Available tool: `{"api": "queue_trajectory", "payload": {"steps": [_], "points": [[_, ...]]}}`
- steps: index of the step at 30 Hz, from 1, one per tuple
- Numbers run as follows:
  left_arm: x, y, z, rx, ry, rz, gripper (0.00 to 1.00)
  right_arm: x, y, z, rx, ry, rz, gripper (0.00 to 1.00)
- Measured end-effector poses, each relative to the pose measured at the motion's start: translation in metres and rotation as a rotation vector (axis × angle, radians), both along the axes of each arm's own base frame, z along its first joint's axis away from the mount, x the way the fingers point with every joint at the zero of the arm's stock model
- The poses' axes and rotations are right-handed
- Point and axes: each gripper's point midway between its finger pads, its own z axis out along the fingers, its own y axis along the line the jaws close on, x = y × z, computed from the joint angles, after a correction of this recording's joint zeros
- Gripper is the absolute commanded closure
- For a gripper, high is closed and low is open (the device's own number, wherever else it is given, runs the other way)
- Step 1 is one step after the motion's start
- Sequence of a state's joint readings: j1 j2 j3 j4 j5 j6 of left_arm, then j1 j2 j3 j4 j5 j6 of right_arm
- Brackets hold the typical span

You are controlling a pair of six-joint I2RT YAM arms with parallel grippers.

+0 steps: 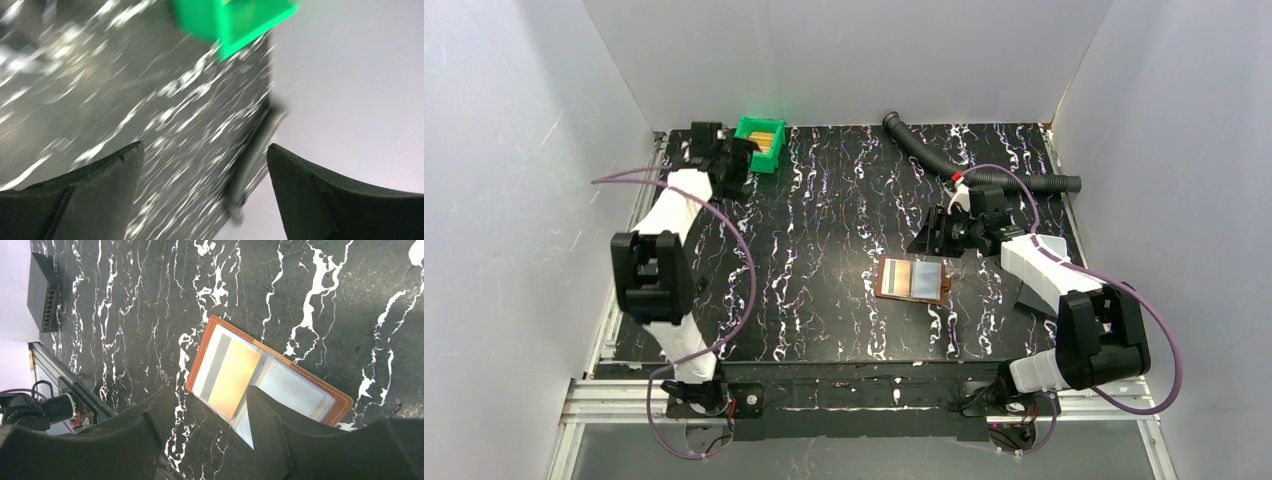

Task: Put the credit cards into the card holder
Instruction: Move the storage box to the center of the board.

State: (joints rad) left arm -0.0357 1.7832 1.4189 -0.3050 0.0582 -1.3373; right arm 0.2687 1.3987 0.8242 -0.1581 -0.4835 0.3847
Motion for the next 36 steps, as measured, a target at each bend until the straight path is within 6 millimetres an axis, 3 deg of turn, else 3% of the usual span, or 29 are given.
{"api": "queue_trajectory", "payload": {"steps": [2, 4, 6, 8, 12, 15, 19, 31, 36], "points": [[0.046, 0.008, 0.018, 0.01, -0.064, 0.077, 0.14, 0.0, -0.002, 0.001, -0.012, -0.006, -0.005, 0.35], [0.084, 0.013, 0.018, 0.013, -0.106, 0.126, 0.16, 0.0, -0.003, 0.003, -0.015, -0.019, -0.007, 0.35], [0.108, 0.019, 0.004, 0.019, -0.108, 0.174, 0.2, 0.001, -0.005, 0.006, -0.017, -0.032, -0.009, 0.35], [0.117, 0.026, -0.022, 0.032, -0.068, 0.216, 0.21, 0.002, -0.006, 0.007, -0.017, -0.036, -0.011, 0.35], [0.127, 0.034, -0.059, 0.039, -0.004, 0.273, 0.2, 0.003, -0.011, 0.006, -0.022, -0.034, -0.024, 0.35], [0.129, 0.037, -0.074, 0.04, 0.022, 0.295, 0.23, 0.004, -0.014, 0.006, -0.025, -0.031, -0.034, 0.35], [0.131, 0.041, -0.079, 0.04, 0.031, 0.318, 0.37, 0.005, -0.015, 0.007, -0.024, -0.034, -0.038, 0.36], [0.135, 0.045, -0.092, 0.039, 0.056, 0.328, 0.54, 0.005, -0.015, 0.007, -0.022, -0.034, -0.039, 0.36], [0.131, 0.046, -0.098, 0.058, 0.069, 0.307, 0.68, 0.005, -0.015, 0.008, -0.015, -0.033, -0.037, 0.36]]}}
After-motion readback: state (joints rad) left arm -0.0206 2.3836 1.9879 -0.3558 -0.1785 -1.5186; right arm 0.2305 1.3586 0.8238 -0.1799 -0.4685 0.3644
